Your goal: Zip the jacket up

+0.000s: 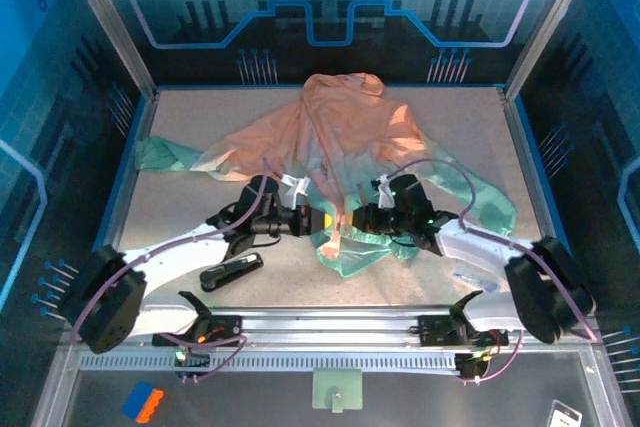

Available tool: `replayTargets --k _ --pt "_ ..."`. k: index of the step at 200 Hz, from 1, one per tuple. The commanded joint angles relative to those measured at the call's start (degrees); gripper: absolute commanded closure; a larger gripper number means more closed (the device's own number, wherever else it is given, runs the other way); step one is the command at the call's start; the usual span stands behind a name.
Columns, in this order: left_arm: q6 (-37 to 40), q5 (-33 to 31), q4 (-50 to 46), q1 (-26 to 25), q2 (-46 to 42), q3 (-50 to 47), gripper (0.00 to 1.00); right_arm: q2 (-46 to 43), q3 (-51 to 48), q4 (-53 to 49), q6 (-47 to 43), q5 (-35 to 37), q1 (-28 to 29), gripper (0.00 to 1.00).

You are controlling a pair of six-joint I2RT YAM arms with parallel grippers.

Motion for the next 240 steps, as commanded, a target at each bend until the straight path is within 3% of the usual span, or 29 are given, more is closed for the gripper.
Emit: replayTargets --k 1,30,51,74,101,189,240 --pt "-2.8 0.7 7.8 -0.1 6.0 -0.9 1.00 4.5 -0.3 8.3 4.9 0.9 -0.6 1.00" --pt "-4.8 1.5 13.9 -0.1 14.8 0.1 1.00 8.9 0.4 10.8 6.5 0.2 -0.7 0.99" --pt "-6.5 1.2 17.6 0.0 18.6 0.2 1.00 10.2 0.3 10.9 5.8 -0.3 -0.7 0.90" --pt "-7.9 0.8 19.7 0.1 20.1 -0.4 1.00 9.1 0.0 9.2 3.2 -0.4 -0.6 0.73" --pt "-8.4 0.7 19.9 0.6 20.1 -1.5 1.00 6.0 -1.3 7.6 -0.8 0.2 -0.5 0.63" --pt "-9.7 4.1 21.7 2.8 22.1 -1.8 1.00 4.0 -3.0 7.1 -12.1 1.2 1.9 0.62" --pt "-10.6 4.3 23.7 2.8 23.3 -2.8 1.00 0.0 -3.8 2.9 -17.3 3.2 4.3 0.53"
